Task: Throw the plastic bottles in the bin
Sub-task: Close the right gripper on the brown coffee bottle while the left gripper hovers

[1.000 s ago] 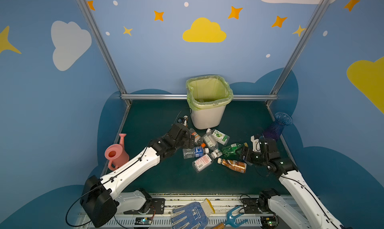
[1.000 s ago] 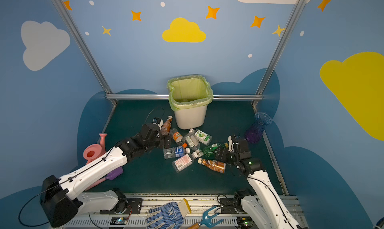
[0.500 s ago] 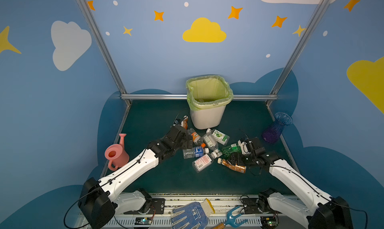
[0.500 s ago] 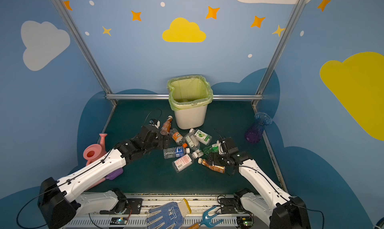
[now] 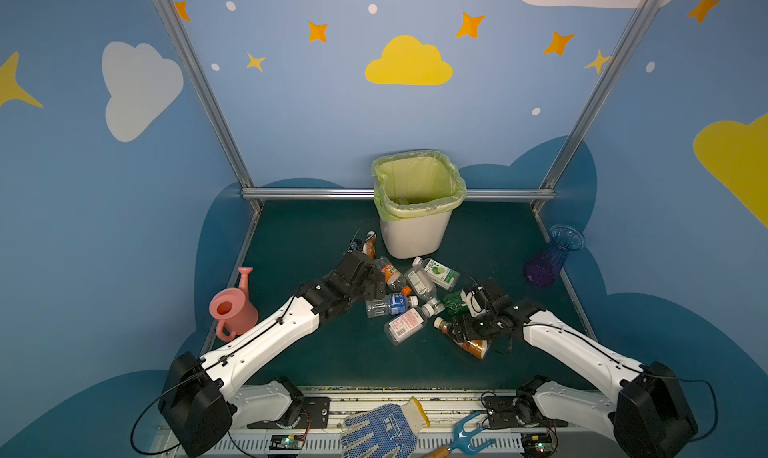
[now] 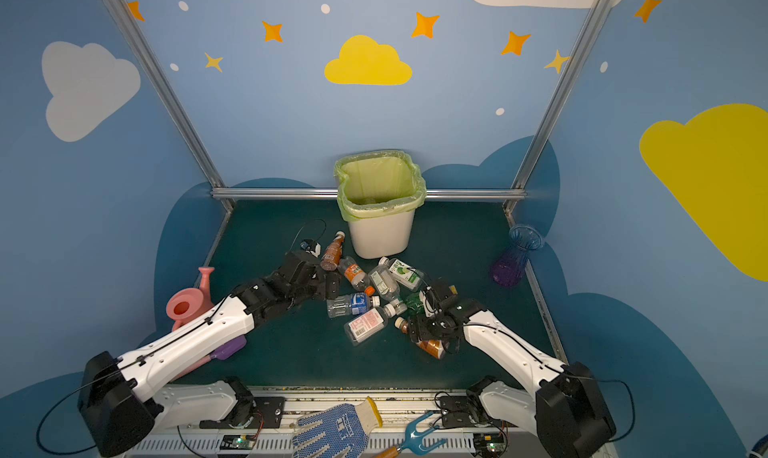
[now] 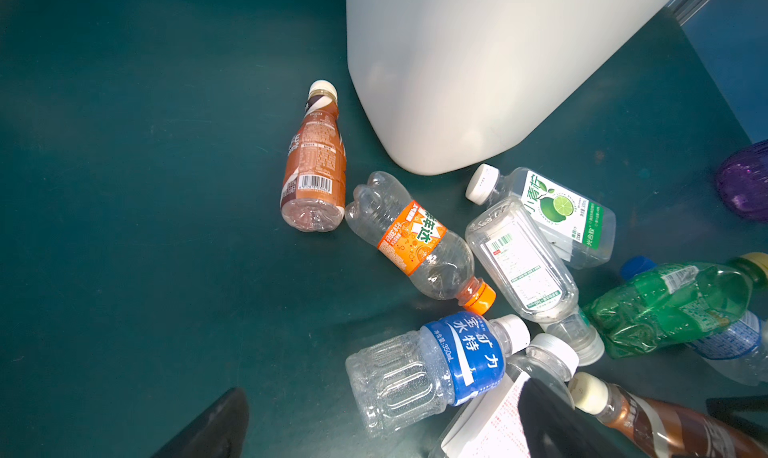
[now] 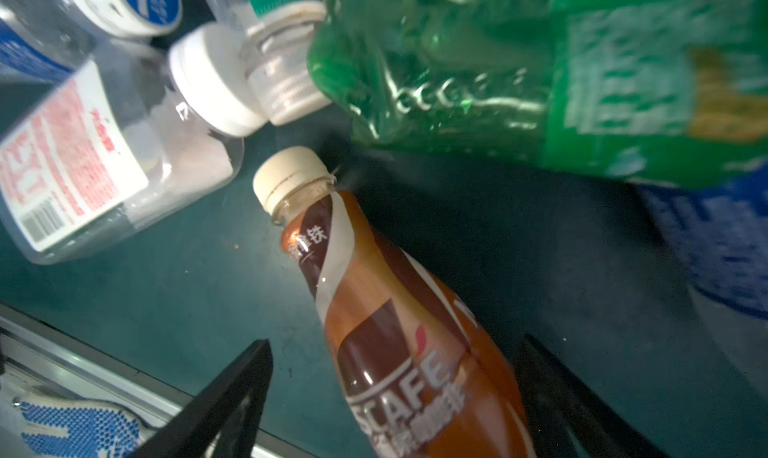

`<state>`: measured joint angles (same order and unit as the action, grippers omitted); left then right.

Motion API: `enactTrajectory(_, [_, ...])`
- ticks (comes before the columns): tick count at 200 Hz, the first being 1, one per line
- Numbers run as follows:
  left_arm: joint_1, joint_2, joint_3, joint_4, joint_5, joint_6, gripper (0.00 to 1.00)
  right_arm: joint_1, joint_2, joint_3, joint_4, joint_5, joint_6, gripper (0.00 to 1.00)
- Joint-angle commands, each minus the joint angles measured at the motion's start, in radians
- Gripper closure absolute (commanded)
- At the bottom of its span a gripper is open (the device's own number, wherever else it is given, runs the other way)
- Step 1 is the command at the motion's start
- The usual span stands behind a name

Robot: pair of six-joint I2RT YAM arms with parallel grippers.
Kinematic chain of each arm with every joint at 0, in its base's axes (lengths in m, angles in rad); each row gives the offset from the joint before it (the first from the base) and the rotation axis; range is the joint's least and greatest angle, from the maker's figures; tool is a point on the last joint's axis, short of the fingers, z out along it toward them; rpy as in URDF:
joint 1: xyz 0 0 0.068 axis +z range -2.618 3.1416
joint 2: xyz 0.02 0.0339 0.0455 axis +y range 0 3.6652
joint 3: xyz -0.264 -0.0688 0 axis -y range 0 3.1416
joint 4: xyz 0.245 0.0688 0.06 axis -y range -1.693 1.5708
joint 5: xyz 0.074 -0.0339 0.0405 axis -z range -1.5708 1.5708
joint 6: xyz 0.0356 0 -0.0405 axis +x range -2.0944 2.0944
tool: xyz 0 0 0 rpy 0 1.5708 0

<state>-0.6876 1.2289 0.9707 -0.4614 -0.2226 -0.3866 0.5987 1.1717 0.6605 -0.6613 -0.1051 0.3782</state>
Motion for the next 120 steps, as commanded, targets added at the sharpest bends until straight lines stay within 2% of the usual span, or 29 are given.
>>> enactTrajectory(1, [0.001, 0.006, 0.022, -0.024, -0.007, -0.013, 0.00, 0.040, 0.055, 0.066, -0.077, 0.032, -0.016, 0.11])
enactTrajectory(44, [0.000, 0.001, 0.014, -0.039, -0.019, -0.022, 0.00, 0.129, 0.189, 0.136, -0.146, 0.064, -0.016, 0.17])
enactTrajectory(104, [0.001, -0.019, -0.005, -0.058, -0.064, -0.029, 0.00, 0.259, 0.338, 0.210, -0.221, 0.111, -0.017, 0.21])
enactTrajectory(120, [0.001, -0.025, -0.012, -0.061, -0.073, -0.032, 0.00, 0.279, 0.367, 0.221, -0.224, 0.115, -0.019, 0.25])
